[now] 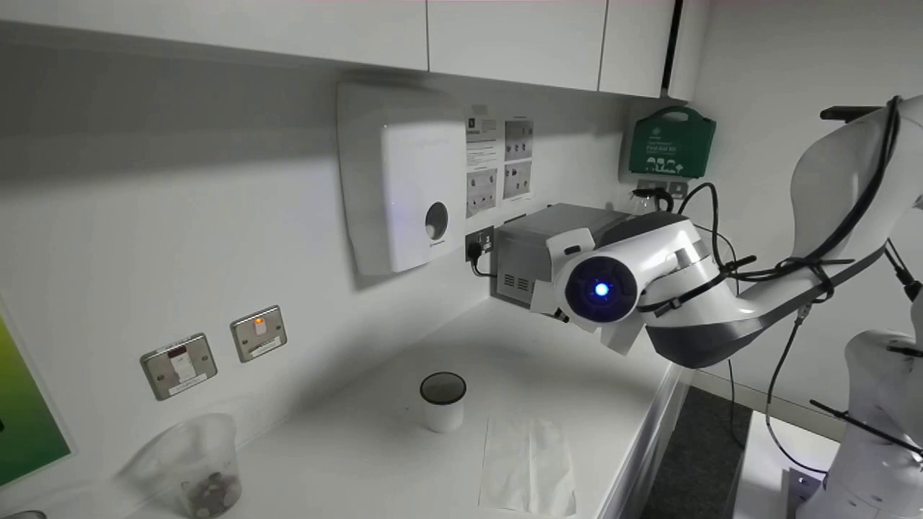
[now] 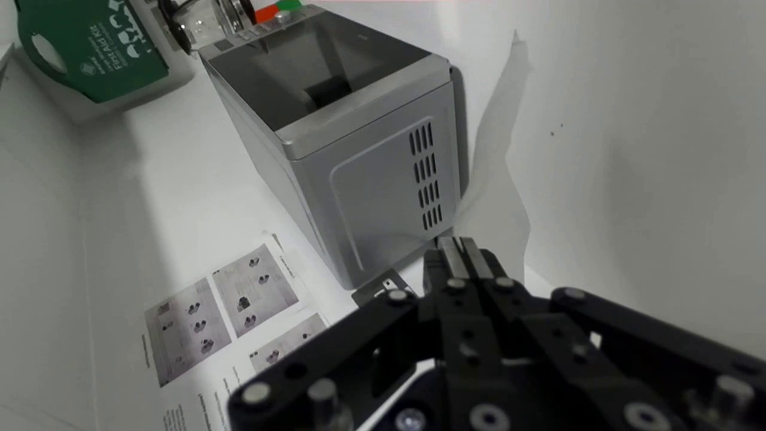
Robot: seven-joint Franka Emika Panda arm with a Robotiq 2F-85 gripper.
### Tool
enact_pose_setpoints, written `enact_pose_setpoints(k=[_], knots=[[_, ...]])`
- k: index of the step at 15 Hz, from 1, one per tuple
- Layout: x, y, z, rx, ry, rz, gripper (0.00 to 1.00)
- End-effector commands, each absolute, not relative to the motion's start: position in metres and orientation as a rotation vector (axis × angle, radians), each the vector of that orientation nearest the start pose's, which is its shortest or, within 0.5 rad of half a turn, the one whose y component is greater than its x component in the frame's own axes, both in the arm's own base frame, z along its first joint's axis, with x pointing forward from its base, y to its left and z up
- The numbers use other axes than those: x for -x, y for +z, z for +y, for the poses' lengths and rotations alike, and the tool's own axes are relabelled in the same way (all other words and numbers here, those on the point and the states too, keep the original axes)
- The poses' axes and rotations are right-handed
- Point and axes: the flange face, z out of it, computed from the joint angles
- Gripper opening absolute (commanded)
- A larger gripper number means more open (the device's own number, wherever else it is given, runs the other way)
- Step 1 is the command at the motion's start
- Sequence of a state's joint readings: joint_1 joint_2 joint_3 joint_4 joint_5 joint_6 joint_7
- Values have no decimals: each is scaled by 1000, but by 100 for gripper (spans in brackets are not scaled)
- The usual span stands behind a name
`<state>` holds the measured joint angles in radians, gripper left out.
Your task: Separate the napkins on the counter
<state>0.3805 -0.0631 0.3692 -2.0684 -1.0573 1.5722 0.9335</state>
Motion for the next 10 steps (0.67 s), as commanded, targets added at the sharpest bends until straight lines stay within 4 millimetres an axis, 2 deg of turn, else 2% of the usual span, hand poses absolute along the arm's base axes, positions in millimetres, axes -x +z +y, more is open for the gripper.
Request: enact_pose_setpoints(k=[1, 5, 10], knots=[[-435, 454, 253, -2024, 529, 85, 0], [-439, 422, 242, -2029, 455, 103, 0], [-442, 391, 246, -2049, 403, 153, 0]])
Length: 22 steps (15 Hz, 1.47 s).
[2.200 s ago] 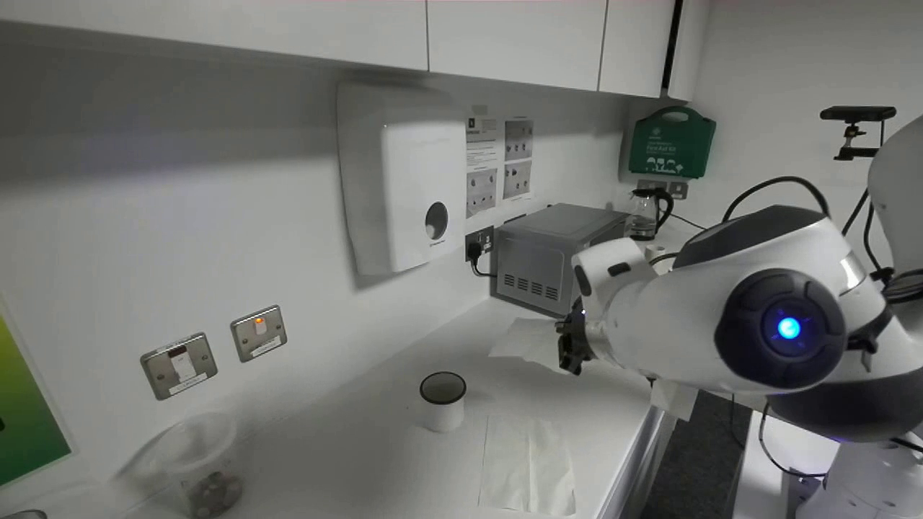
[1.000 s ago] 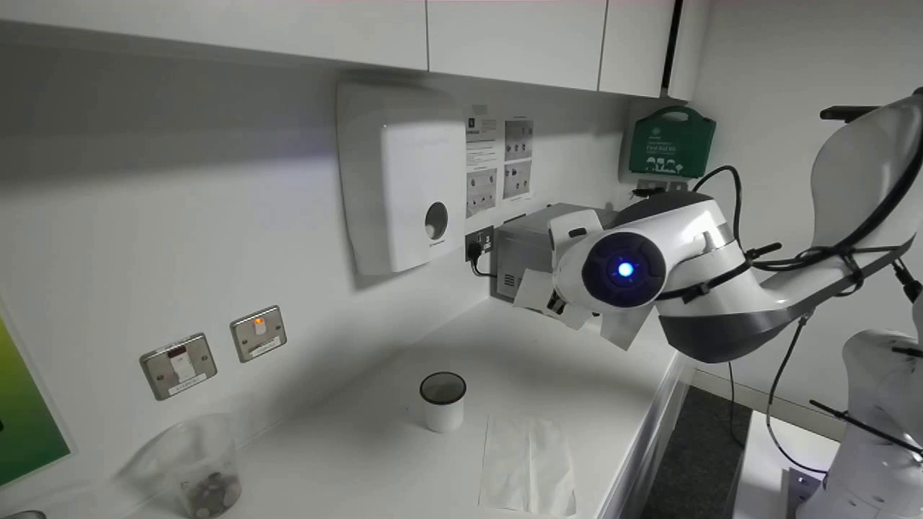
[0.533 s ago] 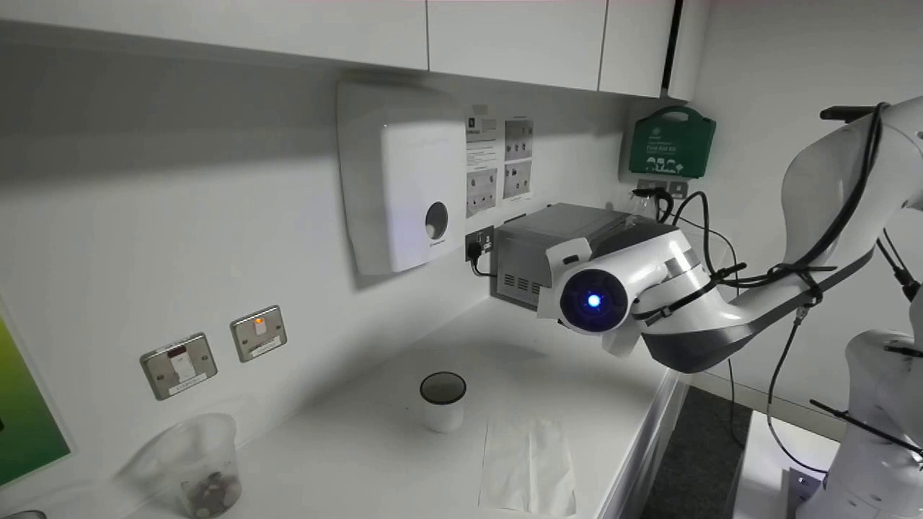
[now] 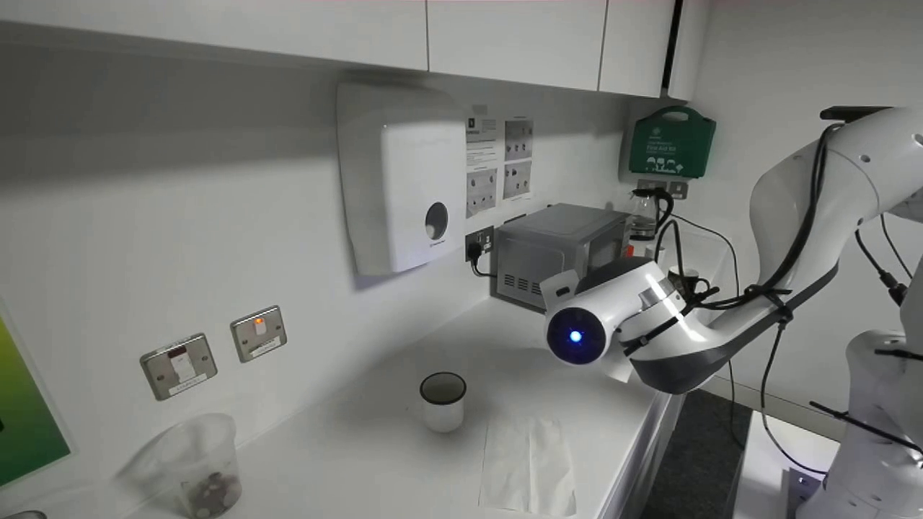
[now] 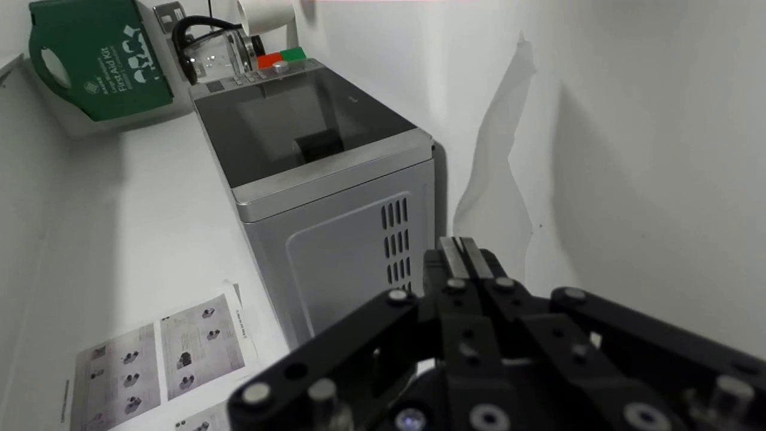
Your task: Separate the napkins on the counter
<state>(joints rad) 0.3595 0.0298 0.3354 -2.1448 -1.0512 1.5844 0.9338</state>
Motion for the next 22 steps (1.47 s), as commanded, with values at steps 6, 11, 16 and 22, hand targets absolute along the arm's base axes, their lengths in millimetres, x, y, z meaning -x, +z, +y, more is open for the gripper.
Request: enact_pose_setpoints(k=[6, 11, 16, 22], knots=[[-446, 357, 258, -2085, 375, 228, 0], [-449, 342, 260, -2097, 357, 258, 0], [-450, 336, 264, -2114, 356, 280, 0], [-449, 337, 266, -2122, 365, 286, 27]])
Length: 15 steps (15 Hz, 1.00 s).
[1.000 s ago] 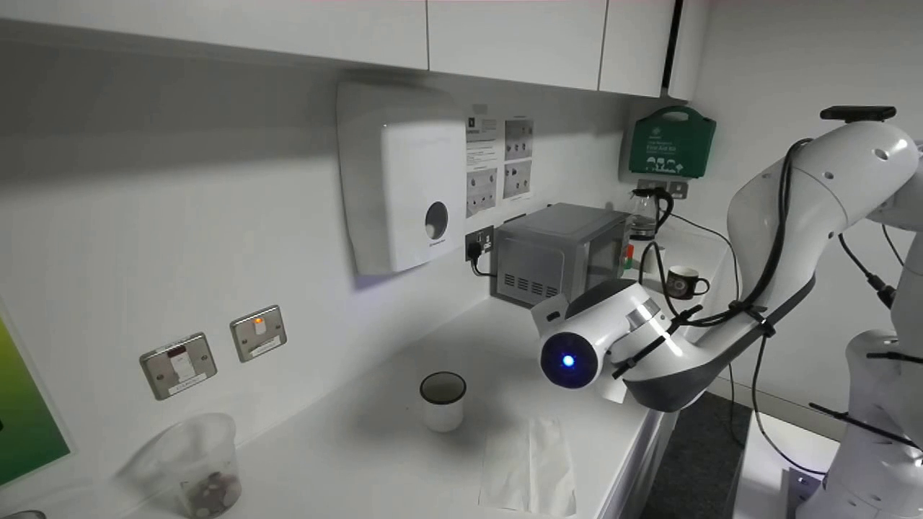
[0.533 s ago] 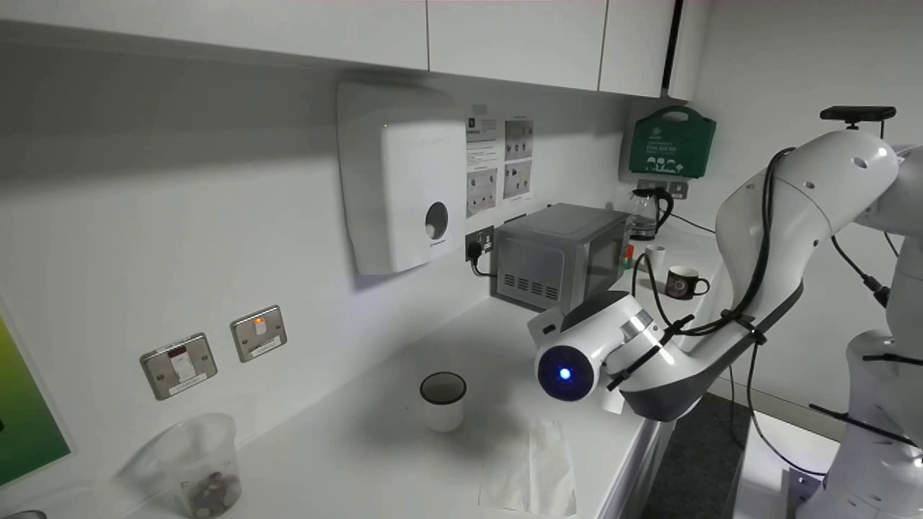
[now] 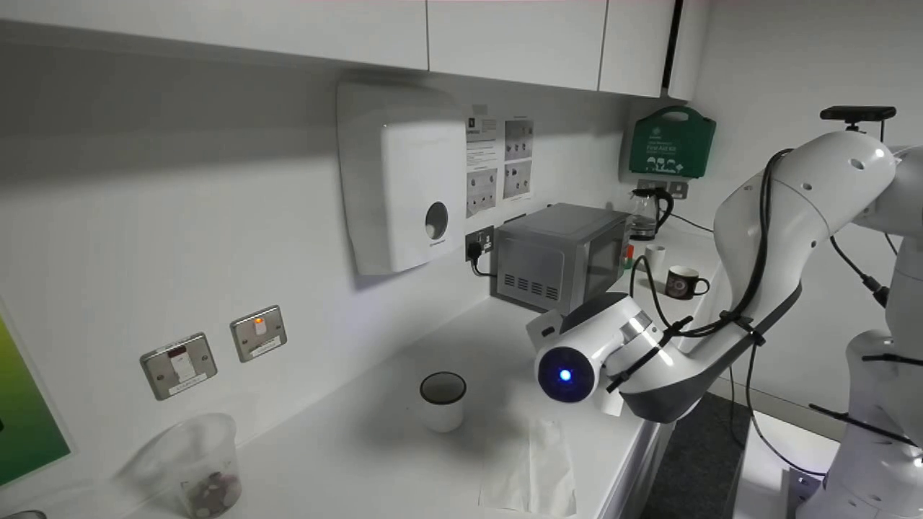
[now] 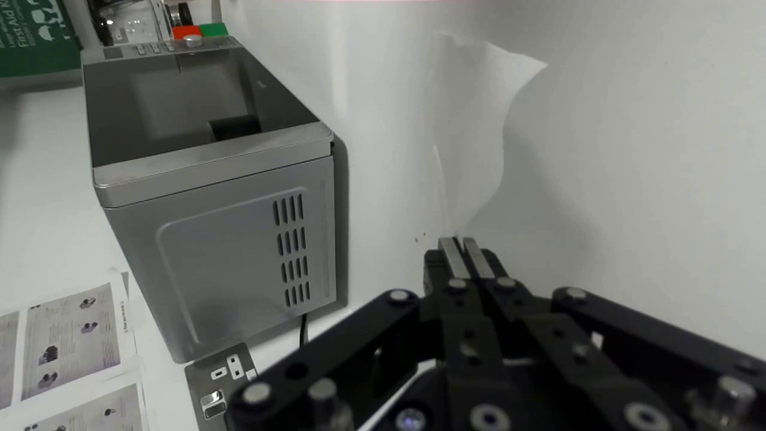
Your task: Separate the napkins on the counter
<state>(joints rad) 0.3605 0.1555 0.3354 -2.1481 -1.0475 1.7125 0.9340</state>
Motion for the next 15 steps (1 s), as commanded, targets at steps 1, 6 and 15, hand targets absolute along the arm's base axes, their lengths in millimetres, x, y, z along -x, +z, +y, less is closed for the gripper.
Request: enact_pose_setpoints(k=[1, 6, 15], knots=[[-448, 338, 266, -2122, 365, 286, 34], [-444, 340, 272, -2119, 374, 292, 72], [-434, 343, 283, -2129, 386, 321, 100]])
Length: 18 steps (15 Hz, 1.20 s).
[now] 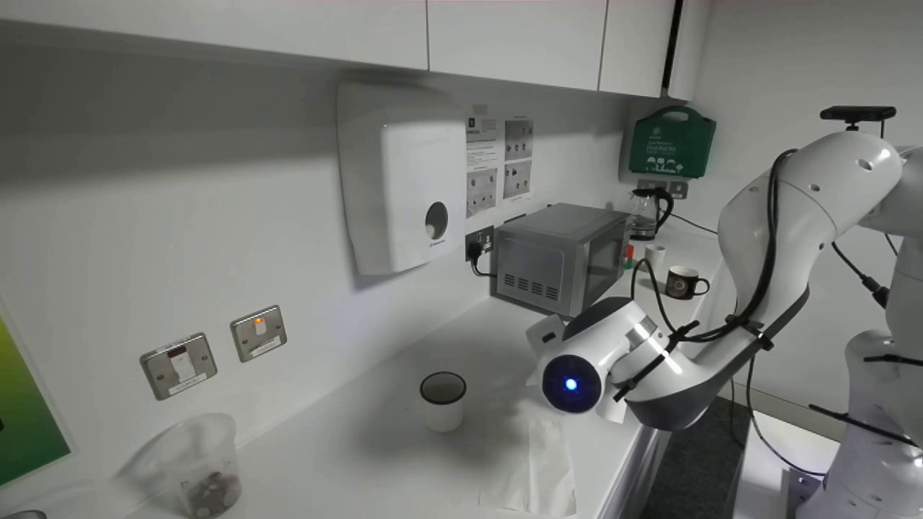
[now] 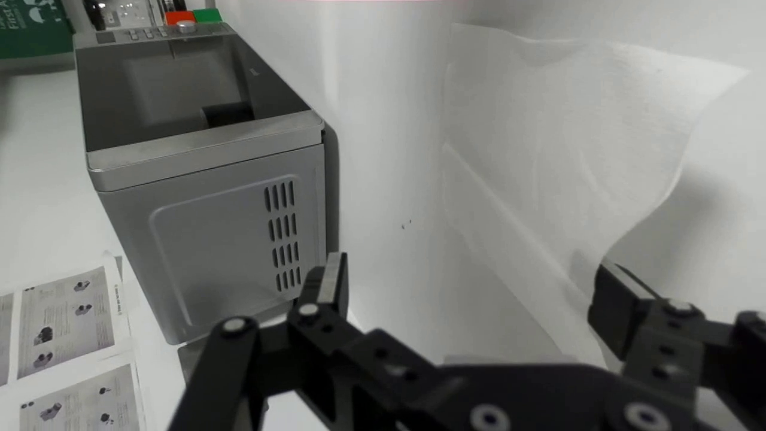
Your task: Separate the napkins on the counter
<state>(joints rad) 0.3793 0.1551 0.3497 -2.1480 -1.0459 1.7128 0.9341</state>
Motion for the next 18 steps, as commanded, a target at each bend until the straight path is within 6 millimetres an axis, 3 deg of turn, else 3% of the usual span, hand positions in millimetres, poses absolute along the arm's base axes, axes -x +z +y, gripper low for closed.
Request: enact_pose_setpoints(k=[1, 18], knots=[[-433, 342, 284, -2136, 384, 325, 100], [-439, 341, 279, -2318, 317, 348, 100]])
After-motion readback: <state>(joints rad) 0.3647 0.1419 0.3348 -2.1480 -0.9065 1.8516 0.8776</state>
